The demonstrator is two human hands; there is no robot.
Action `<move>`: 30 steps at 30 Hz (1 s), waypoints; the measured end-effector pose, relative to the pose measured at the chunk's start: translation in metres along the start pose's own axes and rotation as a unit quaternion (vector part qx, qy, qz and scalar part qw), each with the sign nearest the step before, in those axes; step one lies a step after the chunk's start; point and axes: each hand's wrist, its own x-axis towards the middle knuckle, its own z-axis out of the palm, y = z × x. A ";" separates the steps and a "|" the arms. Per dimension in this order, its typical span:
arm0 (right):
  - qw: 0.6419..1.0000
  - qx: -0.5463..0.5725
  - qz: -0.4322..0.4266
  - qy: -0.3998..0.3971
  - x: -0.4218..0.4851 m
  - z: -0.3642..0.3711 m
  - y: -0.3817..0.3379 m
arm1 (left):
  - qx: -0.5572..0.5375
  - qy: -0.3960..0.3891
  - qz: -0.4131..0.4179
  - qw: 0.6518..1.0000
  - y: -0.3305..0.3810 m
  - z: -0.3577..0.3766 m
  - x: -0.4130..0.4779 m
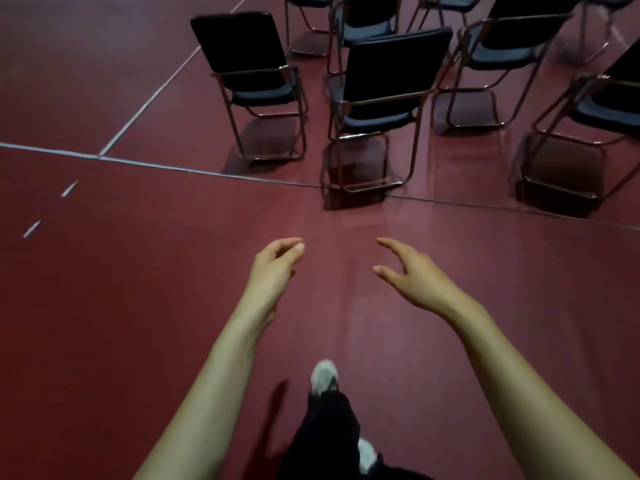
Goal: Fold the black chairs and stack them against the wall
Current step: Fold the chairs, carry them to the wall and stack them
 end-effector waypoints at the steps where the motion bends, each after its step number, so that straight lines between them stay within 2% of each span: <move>1: 1.000 -0.002 -0.003 0.001 0.031 -0.009 0.002 | -0.007 0.006 0.004 1.000 0.011 0.007 0.032; 4: 1.000 -0.016 -0.001 0.015 0.127 -0.037 0.010 | -0.020 -0.006 0.012 1.000 0.044 0.030 0.131; 8: 0.998 -0.012 0.036 0.046 0.232 -0.085 0.017 | -0.010 -0.058 0.012 0.998 0.097 0.069 0.252; 16: 0.995 0.016 0.076 0.067 0.410 -0.169 0.035 | -0.005 -0.112 0.003 0.994 0.194 0.139 0.429; 24: 0.988 0.044 0.031 0.143 0.614 -0.266 0.077 | 0.002 -0.058 0.002 0.998 0.276 0.212 0.617; 30: 0.995 -0.039 -0.015 0.092 0.770 -0.337 0.098 | 0.001 -0.042 -0.009 0.999 0.336 0.252 0.740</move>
